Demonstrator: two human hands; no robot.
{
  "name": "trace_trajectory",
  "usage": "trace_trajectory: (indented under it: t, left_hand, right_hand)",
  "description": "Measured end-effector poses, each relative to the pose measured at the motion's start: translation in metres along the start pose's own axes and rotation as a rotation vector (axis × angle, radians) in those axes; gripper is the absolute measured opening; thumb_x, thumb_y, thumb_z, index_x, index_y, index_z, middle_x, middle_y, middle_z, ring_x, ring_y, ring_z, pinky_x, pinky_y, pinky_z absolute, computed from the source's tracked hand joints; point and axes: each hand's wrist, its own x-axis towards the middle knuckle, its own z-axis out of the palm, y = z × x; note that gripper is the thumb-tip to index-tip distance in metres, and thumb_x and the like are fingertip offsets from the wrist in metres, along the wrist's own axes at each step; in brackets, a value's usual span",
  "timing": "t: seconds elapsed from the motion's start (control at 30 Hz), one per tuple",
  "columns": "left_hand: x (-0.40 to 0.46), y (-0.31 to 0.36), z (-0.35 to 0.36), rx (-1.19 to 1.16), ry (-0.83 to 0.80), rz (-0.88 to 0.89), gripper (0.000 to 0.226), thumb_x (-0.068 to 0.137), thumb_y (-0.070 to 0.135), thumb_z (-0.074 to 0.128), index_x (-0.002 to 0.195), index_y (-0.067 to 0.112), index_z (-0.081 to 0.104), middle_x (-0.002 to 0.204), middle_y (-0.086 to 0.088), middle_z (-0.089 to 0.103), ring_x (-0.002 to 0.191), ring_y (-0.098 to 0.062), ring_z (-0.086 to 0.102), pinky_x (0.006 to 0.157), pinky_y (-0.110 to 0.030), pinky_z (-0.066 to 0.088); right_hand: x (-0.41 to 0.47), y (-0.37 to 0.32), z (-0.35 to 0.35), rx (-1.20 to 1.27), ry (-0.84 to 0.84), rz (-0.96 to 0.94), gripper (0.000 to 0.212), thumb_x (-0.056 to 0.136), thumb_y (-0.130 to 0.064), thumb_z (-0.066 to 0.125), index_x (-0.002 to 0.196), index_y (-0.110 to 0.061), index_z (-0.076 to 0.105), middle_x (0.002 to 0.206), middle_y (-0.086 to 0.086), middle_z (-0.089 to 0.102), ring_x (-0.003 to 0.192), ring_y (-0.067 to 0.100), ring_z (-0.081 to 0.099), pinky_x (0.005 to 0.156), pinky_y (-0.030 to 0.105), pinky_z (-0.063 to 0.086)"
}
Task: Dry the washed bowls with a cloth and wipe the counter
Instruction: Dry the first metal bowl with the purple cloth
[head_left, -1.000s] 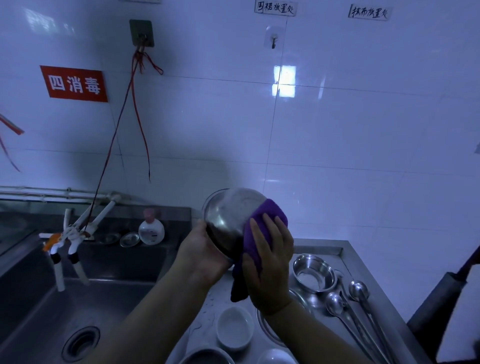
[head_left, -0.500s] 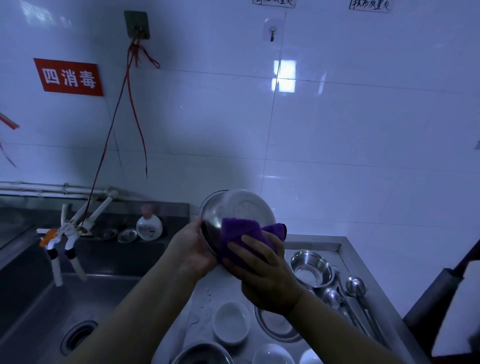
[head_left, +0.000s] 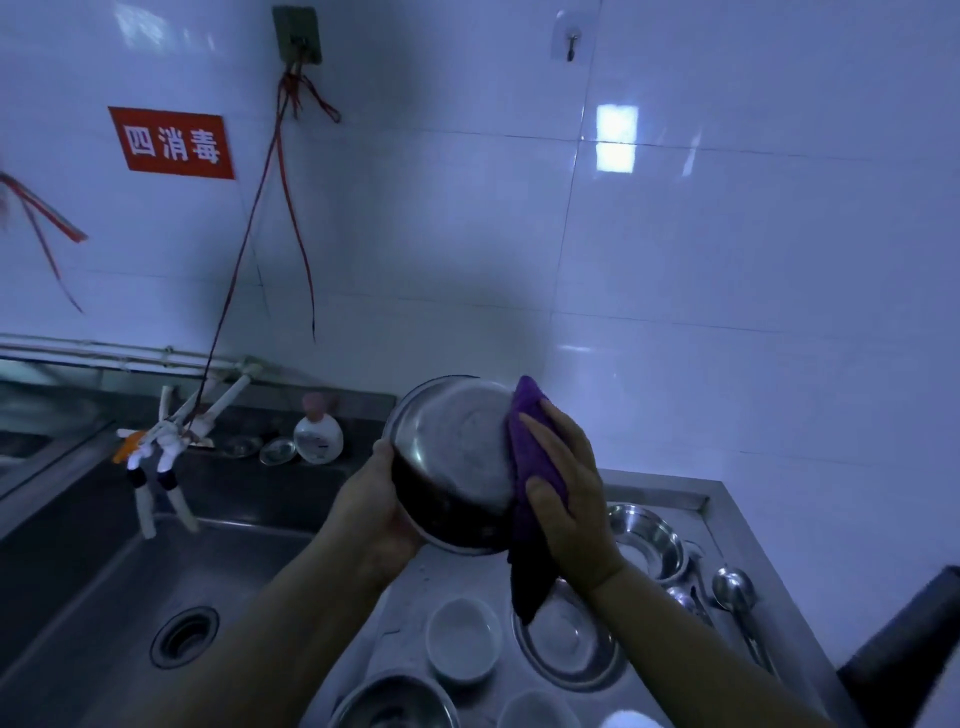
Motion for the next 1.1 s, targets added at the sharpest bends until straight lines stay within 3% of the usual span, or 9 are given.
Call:
trace_trajectory:
  t: [0.13,0.3,0.4,0.53,0.63,0.73,0.9,1.0,1.1]
  left_hand:
    - [-0.005,-0.010,0.001,0.141,0.074,0.144,0.042,0.099,0.042,0.037,0.106,0.011,0.064,0.091,-0.010,0.075,0.082,-0.024,0.071,0.065,-0.034,0.053]
    - [-0.014,-0.031,0.005,0.357,0.173,0.276,0.039,0.101,0.034,0.035,0.112,0.008,0.061,0.106,-0.018,0.068,0.099,-0.029,0.065,0.086,-0.040,0.052]
    - [-0.019,-0.038,0.003,0.368,0.252,0.338,0.034,0.101,0.034,0.036,0.100,0.013,0.063,0.098,-0.014,0.069,0.089,-0.024,0.066,0.071,-0.034,0.053]
    - [-0.018,-0.029,-0.005,0.381,0.353,0.463,0.034,0.099,0.034,0.041,0.083,0.020,0.066,0.084,-0.005,0.072,0.075,-0.013,0.068,0.061,-0.026,0.051]
    - [-0.015,-0.019,-0.014,0.307,0.416,0.488,0.032,0.097,0.035,0.045,0.084,0.017,0.068,0.069,0.002,0.073,0.059,-0.007,0.068,0.043,-0.017,0.048]
    - [-0.012,-0.008,-0.023,0.212,0.442,0.481,0.031,0.097,0.037,0.045,0.091,0.017,0.068,0.081,-0.002,0.075,0.070,-0.013,0.071,0.051,-0.020,0.052]
    - [0.004,0.021,-0.032,0.167,0.413,0.526,0.024,0.097,0.035,0.046,0.098,0.019,0.065,0.106,-0.001,0.069,0.095,-0.016,0.065,0.077,-0.033,0.053]
    - [0.019,0.043,-0.047,0.310,0.404,0.539,0.013,0.093,0.025,0.052,0.092,0.020,0.064,0.093,0.000,0.069,0.087,-0.017,0.063,0.067,-0.030,0.049]
    - [0.039,0.053,-0.079,0.669,0.401,0.541,0.010,0.089,0.012,0.053,0.096,0.014,0.059,0.093,-0.005,0.063,0.086,-0.023,0.058,0.070,-0.033,0.047]
  right_hand:
    - [0.011,-0.003,0.001,-0.134,-0.126,0.005,0.056,0.078,-0.032,0.046,0.133,-0.020,0.051,0.143,0.007,0.041,0.130,0.028,0.038,0.106,0.047,0.036]
    - [0.020,0.000,0.007,-0.336,-0.356,-0.162,0.058,0.078,-0.039,0.047,0.134,-0.023,0.051,0.140,0.002,0.046,0.128,0.024,0.040,0.100,0.050,0.038]
    - [0.023,0.006,0.013,-0.268,-0.417,-0.194,0.057,0.078,-0.038,0.045,0.131,-0.020,0.054,0.134,0.001,0.052,0.121,0.021,0.045,0.098,0.043,0.040]
    - [0.023,0.018,0.022,0.022,-0.341,-0.011,0.054,0.078,-0.020,0.049,0.131,-0.011,0.053,0.130,0.007,0.055,0.116,0.021,0.049,0.099,0.039,0.041]
    - [0.016,0.018,0.037,0.151,-0.290,0.127,0.057,0.078,-0.013,0.049,0.134,-0.011,0.049,0.129,0.006,0.054,0.115,0.019,0.049,0.099,0.029,0.039]
    - [0.006,0.016,0.055,0.189,-0.254,0.254,0.060,0.078,-0.019,0.047,0.137,-0.013,0.045,0.122,-0.004,0.050,0.109,0.005,0.044,0.092,0.010,0.032]
    - [-0.022,0.031,0.075,0.211,-0.314,0.469,0.051,0.084,-0.013,0.056,0.134,-0.015,0.047,0.118,0.001,0.054,0.104,0.017,0.051,0.091,0.034,0.046]
    - [-0.041,0.047,0.076,0.145,-0.311,0.518,0.052,0.086,-0.005,0.057,0.135,-0.018,0.045,0.119,-0.002,0.051,0.105,0.018,0.053,0.088,0.034,0.049]
    - [-0.051,0.063,0.073,0.066,-0.295,0.597,0.052,0.086,-0.004,0.060,0.134,-0.018,0.046,0.117,0.003,0.053,0.098,0.021,0.054,0.081,0.034,0.050]
